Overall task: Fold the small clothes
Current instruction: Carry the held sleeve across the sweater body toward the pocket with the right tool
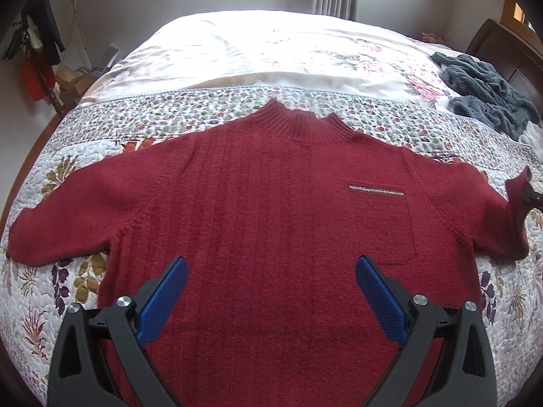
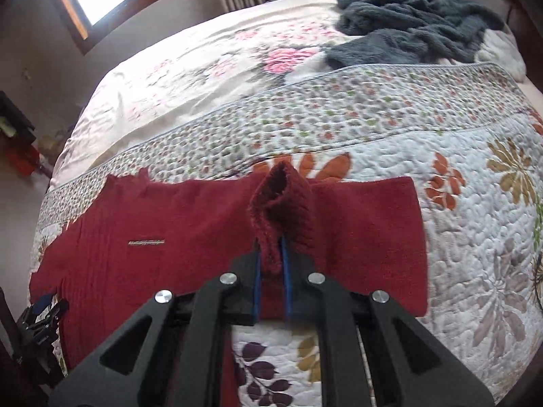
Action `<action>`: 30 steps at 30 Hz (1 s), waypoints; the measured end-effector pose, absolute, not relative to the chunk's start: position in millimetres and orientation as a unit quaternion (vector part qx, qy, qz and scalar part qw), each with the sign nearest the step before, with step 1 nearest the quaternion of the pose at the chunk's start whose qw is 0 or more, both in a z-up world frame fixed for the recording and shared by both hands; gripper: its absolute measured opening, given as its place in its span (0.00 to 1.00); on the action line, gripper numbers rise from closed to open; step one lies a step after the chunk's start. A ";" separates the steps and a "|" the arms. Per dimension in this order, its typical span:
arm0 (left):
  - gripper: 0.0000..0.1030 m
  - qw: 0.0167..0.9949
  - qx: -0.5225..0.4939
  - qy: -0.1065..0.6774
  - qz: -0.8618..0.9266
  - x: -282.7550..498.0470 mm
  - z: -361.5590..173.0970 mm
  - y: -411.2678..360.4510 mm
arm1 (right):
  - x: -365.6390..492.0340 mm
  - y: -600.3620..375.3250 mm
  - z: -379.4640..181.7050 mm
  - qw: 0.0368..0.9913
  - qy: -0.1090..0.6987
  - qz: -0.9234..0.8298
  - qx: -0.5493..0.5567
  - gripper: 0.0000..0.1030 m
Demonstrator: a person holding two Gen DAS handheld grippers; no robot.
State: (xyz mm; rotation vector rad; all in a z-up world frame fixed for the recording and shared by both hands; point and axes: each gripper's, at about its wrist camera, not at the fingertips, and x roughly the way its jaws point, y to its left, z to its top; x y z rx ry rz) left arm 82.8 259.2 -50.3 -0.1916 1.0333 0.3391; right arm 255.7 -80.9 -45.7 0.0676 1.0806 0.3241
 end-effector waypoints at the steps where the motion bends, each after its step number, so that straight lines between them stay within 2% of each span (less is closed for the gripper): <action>1: 0.96 0.851 -0.093 0.491 0.162 82.4 -50.2 261.3 | 252.6 -66.3 -46.5 0.842 0.512 0.167 0.031 0.08; 14: 0.96 0.844 -0.108 0.496 0.172 74.7 -60.0 289.8 | 232.7 58.3 -84.2 0.803 0.540 0.251 -0.001 0.08; 24: 0.96 0.840 -0.116 0.500 0.177 69.6 -65.7 301.8 | 235.6 78.8 -129.0 0.781 0.577 0.238 -0.006 0.09; 26: 0.96 0.839 -0.116 0.501 0.176 69.8 -66.9 301.5 | 234.8 80.1 -136.1 0.776 0.584 0.240 -0.006 0.10; 30: 0.96 0.839 -0.117 0.504 0.171 72.4 -68.7 297.9 | 230.4 82.9 -142.4 0.767 0.590 0.251 -0.007 0.19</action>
